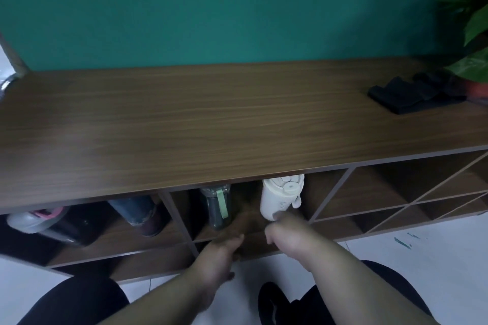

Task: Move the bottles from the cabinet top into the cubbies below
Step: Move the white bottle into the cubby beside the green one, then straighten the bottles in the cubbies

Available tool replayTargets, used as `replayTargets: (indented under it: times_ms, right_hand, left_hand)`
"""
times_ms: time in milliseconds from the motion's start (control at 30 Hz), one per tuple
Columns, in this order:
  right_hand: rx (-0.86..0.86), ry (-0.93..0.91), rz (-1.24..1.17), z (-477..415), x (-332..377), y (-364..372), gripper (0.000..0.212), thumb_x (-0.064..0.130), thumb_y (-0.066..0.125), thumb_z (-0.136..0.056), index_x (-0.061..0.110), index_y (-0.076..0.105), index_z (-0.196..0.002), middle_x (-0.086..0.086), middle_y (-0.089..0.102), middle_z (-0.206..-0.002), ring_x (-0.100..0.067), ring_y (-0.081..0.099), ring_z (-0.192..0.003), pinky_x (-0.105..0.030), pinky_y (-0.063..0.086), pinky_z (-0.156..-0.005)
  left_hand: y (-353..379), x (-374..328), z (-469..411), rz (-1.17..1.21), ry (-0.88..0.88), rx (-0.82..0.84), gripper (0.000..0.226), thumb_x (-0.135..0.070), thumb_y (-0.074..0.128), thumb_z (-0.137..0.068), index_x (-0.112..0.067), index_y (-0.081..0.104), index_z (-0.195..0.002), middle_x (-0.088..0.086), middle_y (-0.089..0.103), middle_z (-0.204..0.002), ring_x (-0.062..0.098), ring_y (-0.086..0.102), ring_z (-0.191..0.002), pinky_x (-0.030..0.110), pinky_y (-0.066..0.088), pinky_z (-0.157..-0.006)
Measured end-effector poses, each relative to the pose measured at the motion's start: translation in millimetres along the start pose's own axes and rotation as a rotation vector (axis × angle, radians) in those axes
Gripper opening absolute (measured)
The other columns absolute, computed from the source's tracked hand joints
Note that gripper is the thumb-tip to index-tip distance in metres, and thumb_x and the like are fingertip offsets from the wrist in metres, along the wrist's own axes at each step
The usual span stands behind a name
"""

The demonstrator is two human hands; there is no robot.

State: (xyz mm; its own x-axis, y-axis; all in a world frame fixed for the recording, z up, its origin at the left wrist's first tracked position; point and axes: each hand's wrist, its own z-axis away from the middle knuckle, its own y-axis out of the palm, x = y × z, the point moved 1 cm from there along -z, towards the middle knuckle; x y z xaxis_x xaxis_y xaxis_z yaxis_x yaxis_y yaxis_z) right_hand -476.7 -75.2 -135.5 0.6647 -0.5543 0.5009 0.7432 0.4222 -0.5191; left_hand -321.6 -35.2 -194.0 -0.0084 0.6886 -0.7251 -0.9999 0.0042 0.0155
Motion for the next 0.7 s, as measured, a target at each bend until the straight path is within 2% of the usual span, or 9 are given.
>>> replayTargets:
  times_ms: [67, 100, 167, 233, 267, 333, 467, 600, 700]
  right_hand:
    - [0.009, -0.122, -0.111, -3, 4, 6, 0.051, 0.018, 0.058, -0.075, 0.027, 0.052, -0.124, -0.004, 0.055, -0.120, -0.022, 0.054, -0.105, -0.032, 0.047, -0.081]
    - [0.014, -0.167, -0.172, -4, 10, 10, 0.061, 0.016, 0.058, -0.074, 0.029, 0.048, -0.132, -0.003, 0.052, -0.127, -0.021, 0.052, -0.113, -0.029, 0.044, -0.082]
    - [-0.003, -0.234, -0.275, -6, 23, 18, 0.083, 0.013, 0.059, -0.070, 0.026, 0.037, -0.149, 0.000, 0.045, -0.145, -0.020, 0.047, -0.129, -0.030, 0.042, -0.096]
    - [-0.044, -0.300, -0.312, -7, 35, 24, 0.092, 0.015, 0.056, -0.060, 0.023, 0.037, -0.150, -0.002, 0.050, -0.144, -0.018, 0.049, -0.120, -0.035, 0.043, -0.101]
    - [-0.060, -0.328, -0.312, -6, 40, 27, 0.089, 0.015, 0.055, -0.058, 0.022, 0.041, -0.146, -0.002, 0.056, -0.131, -0.017, 0.050, -0.111, -0.037, 0.045, -0.099]
    - [-0.070, -0.360, -0.301, -3, 51, 30, 0.078, 0.014, 0.053, -0.057, 0.024, 0.049, -0.134, 0.006, 0.058, -0.107, -0.018, 0.052, -0.104, -0.039, 0.047, -0.096]
    - [-0.074, -0.404, -0.262, 3, 65, 39, 0.038, 0.014, 0.052, -0.056, 0.030, 0.059, -0.090, -0.002, 0.070, -0.096, -0.026, 0.064, -0.098, -0.046, 0.052, -0.092]
    - [-0.071, -0.424, -0.240, 7, 66, 43, 0.038, 0.016, 0.053, -0.058, 0.038, 0.055, -0.090, 0.002, 0.070, -0.094, -0.019, 0.065, -0.089, -0.043, 0.054, -0.088]
    - [-0.063, -0.422, -0.248, 6, 65, 45, 0.044, 0.019, 0.054, -0.059, 0.037, 0.054, -0.099, 0.006, 0.069, -0.100, -0.014, 0.064, -0.096, -0.042, 0.053, -0.091]
  left_hand:
    - [-23, 3, 2, 0.004, 0.081, -0.060, 0.009, -0.030, 0.053, -0.101, -0.029, 0.063, -0.102, 0.002, 0.063, -0.128, 0.023, 0.056, -0.121, 0.044, 0.040, -0.108]
    - [-31, 2, 2, 0.022, 0.133, -0.094, 0.008, -0.031, 0.055, -0.099, -0.030, 0.062, -0.104, 0.001, 0.059, -0.135, 0.022, 0.053, -0.125, 0.044, 0.036, -0.116]
    - [-40, -2, 1, 0.086, 0.232, -0.154, 0.040, -0.034, 0.058, -0.097, -0.030, 0.053, -0.137, -0.006, 0.047, -0.148, 0.014, 0.044, -0.135, 0.036, 0.029, -0.119]
    - [-41, -14, 1, 0.120, 0.323, -0.179, 0.073, -0.042, 0.059, -0.094, -0.026, 0.028, -0.158, -0.011, 0.038, -0.151, 0.007, 0.035, -0.137, 0.030, 0.023, -0.119]
    - [-41, -18, 1, 0.127, 0.361, -0.182, 0.080, -0.047, 0.059, -0.091, -0.027, 0.023, -0.160, -0.010, 0.035, -0.155, 0.006, 0.032, -0.139, 0.032, 0.021, -0.122]
    - [-42, -24, 1, 0.150, 0.433, -0.160, 0.074, -0.043, 0.055, -0.097, -0.029, 0.020, -0.160, -0.012, 0.035, -0.155, 0.003, 0.031, -0.140, 0.035, 0.020, -0.125]
    - [-44, -28, 2, 0.175, 0.487, -0.116, 0.062, -0.035, 0.046, -0.105, -0.026, 0.021, -0.160, -0.019, 0.034, -0.151, -0.002, 0.030, -0.140, 0.031, 0.017, -0.125]
    - [-41, -28, 1, 0.176, 0.506, -0.062, 0.060, -0.036, 0.043, -0.105, -0.021, 0.021, -0.160, -0.015, 0.031, -0.159, -0.005, 0.028, -0.143, 0.023, 0.016, -0.121]
    - [-42, -29, -2, 0.188, 0.520, -0.058, 0.079, -0.056, 0.048, -0.092, -0.023, 0.024, -0.160, -0.015, 0.031, -0.162, -0.004, 0.027, -0.146, 0.030, 0.014, -0.127]
